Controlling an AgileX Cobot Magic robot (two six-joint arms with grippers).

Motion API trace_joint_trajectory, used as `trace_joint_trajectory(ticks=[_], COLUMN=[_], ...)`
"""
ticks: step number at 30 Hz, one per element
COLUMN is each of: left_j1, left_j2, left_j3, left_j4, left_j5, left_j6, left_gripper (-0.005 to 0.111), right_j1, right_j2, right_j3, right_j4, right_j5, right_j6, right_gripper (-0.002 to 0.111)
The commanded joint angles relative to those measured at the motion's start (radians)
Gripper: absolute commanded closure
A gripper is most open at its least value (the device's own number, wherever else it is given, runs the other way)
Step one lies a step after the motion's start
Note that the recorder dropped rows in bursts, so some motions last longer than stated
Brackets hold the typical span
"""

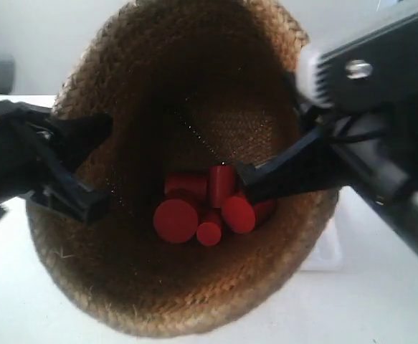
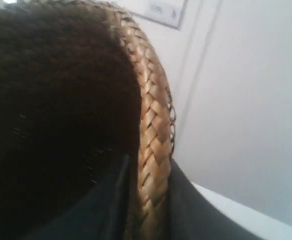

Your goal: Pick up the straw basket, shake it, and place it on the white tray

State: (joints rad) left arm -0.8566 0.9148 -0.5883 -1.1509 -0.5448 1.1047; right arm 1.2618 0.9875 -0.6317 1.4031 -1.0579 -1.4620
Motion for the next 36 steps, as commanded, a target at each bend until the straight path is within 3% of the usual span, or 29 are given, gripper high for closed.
trace_joint_trajectory(ticks=[1, 3, 4, 6, 8, 13, 22, 27, 31, 34, 36], left_j1=[-0.170, -0.142, -0.086, 0.026, 0.057, 0.016, 0.017, 0.019, 0.038, 0.162, 0.210], left_j2=[-0.122, 0.020, 0.123, 0.276, 0.324, 0.276, 0.250, 0.250, 0.257, 0.303, 0.331], left_j3=[0.016, 0.042, 0.035, -0.037, -0.097, -0.098, -0.098, -0.127, -0.328, -0.492, -0.516], left_j4=[-0.035, 0.036, 0.088, 0.145, 0.084, 0.081, 0.076, 0.027, -0.233, -0.593, -0.593], left_j5=[-0.073, -0.359, -0.413, -0.242, -0.122, -0.193, -0.125, -0.054, 0.001, 0.182, 0.205], left_j6=[0.208, 0.057, 0.000, -0.044, -0.019, -0.016, -0.018, -0.060, 0.226, 0.568, 0.585], left_gripper=[0.107, 0.107, 0.107, 0.107, 0.107, 0.107, 0.107, 0.107, 0.107, 0.107, 0.107], right_j1=[0.239, 0.147, 0.009, -0.201, -0.324, -0.320, -0.320, -0.338, -0.467, -0.569, -0.615], right_j2=[-0.097, 0.004, 0.073, 0.180, 0.202, 0.080, 0.053, 0.053, 0.053, 0.053, 0.053], right_j3=[0.050, 0.087, 0.079, 0.013, -0.036, 0.006, 0.008, 0.001, -0.096, -0.189, -0.231], right_j4=[-0.172, -0.294, -0.314, -0.305, -0.198, -0.218, -0.205, -0.096, 0.085, 0.260, 0.341], right_j5=[-0.041, -0.163, -0.163, 0.001, 0.156, 0.183, 0.228, 0.154, 0.302, 0.462, 0.503], right_j6=[0.042, 0.187, 0.259, 0.271, 0.231, 0.222, 0.202, 0.105, -0.127, -0.314, -0.485], right_gripper=[0.108, 0.108, 0.108, 0.108, 0.108, 0.108, 0.108, 0.108, 0.108, 0.108, 0.108])
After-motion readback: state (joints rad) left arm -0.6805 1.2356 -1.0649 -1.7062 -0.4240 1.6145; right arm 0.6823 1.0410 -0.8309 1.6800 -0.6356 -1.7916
